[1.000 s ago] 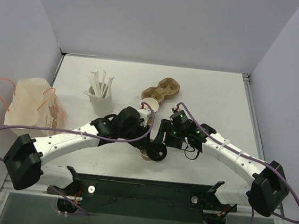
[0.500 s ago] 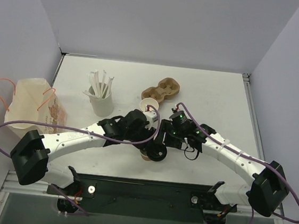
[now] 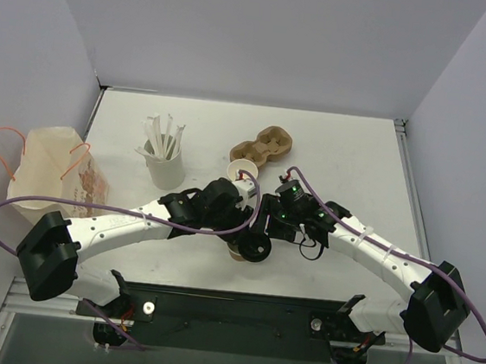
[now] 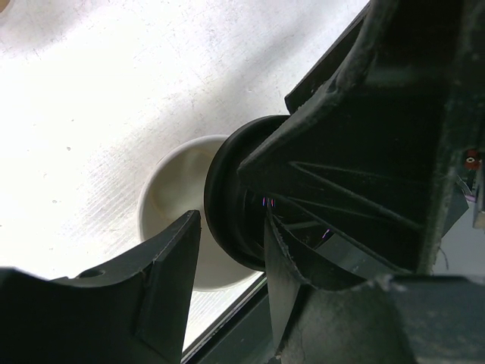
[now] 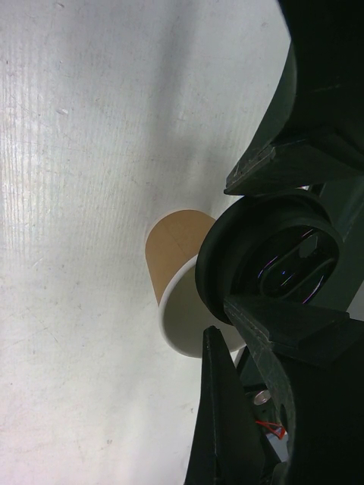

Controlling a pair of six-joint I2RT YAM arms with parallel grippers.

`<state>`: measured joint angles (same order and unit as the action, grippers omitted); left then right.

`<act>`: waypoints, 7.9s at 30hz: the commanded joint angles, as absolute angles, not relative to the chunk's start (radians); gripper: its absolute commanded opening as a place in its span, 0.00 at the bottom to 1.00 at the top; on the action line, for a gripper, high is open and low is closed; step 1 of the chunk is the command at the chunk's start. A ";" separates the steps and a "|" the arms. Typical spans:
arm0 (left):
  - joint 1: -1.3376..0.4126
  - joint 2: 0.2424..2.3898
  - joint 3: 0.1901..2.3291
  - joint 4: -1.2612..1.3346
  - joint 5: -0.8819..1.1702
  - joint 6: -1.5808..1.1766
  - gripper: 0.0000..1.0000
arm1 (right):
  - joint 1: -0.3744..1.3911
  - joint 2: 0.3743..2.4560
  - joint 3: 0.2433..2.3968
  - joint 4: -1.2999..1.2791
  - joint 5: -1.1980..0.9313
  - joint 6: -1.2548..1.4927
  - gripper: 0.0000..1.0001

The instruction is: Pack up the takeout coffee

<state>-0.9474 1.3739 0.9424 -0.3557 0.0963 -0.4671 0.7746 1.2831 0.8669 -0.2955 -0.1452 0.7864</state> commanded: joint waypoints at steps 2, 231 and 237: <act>-0.950 1.387 0.980 -0.368 0.081 -0.448 0.49 | 0.784 1.256 0.879 -0.299 -0.114 0.796 0.54; -0.899 0.815 0.914 -0.661 -0.104 -0.518 0.58 | 1.436 1.241 0.854 -0.683 0.465 1.198 0.05; -0.897 0.775 0.923 -0.545 0.081 -0.551 0.57 | 1.436 0.898 0.794 -0.419 0.515 1.057 0.07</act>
